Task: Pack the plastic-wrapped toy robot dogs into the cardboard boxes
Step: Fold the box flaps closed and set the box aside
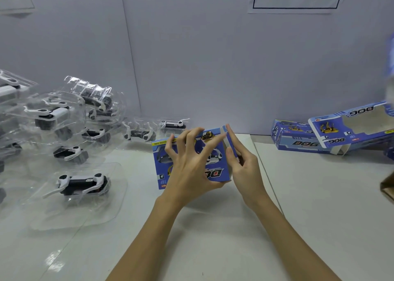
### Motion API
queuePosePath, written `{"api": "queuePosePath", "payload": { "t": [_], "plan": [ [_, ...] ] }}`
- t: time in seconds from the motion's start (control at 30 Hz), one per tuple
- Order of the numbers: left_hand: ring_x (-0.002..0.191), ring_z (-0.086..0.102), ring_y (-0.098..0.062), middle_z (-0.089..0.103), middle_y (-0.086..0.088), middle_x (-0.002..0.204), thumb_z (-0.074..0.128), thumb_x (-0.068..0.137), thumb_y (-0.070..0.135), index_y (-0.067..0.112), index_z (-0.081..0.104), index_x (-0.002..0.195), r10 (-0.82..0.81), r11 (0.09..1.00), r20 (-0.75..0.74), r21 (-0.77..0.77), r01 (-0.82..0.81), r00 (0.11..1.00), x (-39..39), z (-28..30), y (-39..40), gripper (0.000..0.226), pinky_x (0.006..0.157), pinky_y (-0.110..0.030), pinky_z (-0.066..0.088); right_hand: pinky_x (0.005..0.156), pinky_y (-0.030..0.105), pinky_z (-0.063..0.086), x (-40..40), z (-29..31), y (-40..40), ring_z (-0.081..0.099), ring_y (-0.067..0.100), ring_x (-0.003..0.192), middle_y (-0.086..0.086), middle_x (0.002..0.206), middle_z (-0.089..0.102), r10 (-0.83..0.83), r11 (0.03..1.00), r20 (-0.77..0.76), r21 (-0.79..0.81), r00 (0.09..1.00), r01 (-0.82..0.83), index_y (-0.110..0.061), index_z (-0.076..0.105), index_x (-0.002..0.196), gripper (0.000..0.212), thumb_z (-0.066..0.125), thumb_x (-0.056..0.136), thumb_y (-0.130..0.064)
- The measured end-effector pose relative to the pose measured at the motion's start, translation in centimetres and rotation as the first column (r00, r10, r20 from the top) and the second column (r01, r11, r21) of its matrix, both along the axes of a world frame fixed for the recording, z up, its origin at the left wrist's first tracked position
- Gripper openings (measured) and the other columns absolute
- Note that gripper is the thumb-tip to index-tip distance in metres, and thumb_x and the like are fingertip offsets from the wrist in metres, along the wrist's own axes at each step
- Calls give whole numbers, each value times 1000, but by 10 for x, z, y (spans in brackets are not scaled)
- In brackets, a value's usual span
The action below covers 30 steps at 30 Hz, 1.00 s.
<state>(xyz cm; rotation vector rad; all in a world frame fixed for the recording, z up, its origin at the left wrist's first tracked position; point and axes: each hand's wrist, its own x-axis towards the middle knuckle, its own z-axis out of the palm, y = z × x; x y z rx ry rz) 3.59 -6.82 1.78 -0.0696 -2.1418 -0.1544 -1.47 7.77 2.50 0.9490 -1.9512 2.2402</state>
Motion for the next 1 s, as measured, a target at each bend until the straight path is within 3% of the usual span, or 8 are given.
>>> {"api": "queuePosePath", "payload": {
  "t": [0.1,0.37,0.53,0.7,0.83,1.0],
  "plan": [
    [146,32,-34,35,-10,153,74,67,73,50,44,145,-2,998,-13,-56,1,1000,0,1,-1,86,114,-67,19,81,30,63,-1,0,2,69,16,120,-2,138,66,67,998,-7,17,998,-67,-33,41,156,52,47,108,-15],
    [143,39,-35,43,-13,155,88,65,65,43,54,139,-25,1000,-49,13,26,998,1,4,-4,85,110,-69,25,93,25,57,0,0,0,57,10,136,-11,155,51,256,967,19,10,967,-256,-40,25,162,53,34,114,-19],
    [140,41,-32,44,-11,154,76,71,73,46,51,137,-53,980,-114,187,74,992,5,12,-3,75,109,-62,30,87,26,61,-1,0,1,59,19,135,-8,149,59,92,995,-79,-39,993,-96,-32,50,153,44,48,110,-25],
    [139,43,-33,46,-12,153,75,71,68,45,50,132,-73,971,-117,219,97,990,5,13,0,70,108,-63,32,82,26,62,6,-7,-10,56,16,138,-13,149,56,32,998,-116,-46,993,-38,-43,48,152,45,46,107,-41],
    [140,42,-35,46,-13,153,79,71,64,45,52,128,-89,970,-118,217,113,989,2,12,0,66,107,-64,33,76,23,62,6,-8,-13,55,8,136,-22,141,59,-7,998,-101,-59,995,1,-43,49,151,45,47,106,-39],
    [143,37,-36,43,-15,155,81,71,63,44,54,124,-96,972,-94,207,113,991,1,9,1,62,109,-66,30,84,28,62,6,-10,-12,51,16,142,-12,151,52,37,999,-147,-17,989,-40,-46,42,154,47,43,108,-38]
  ]
}}
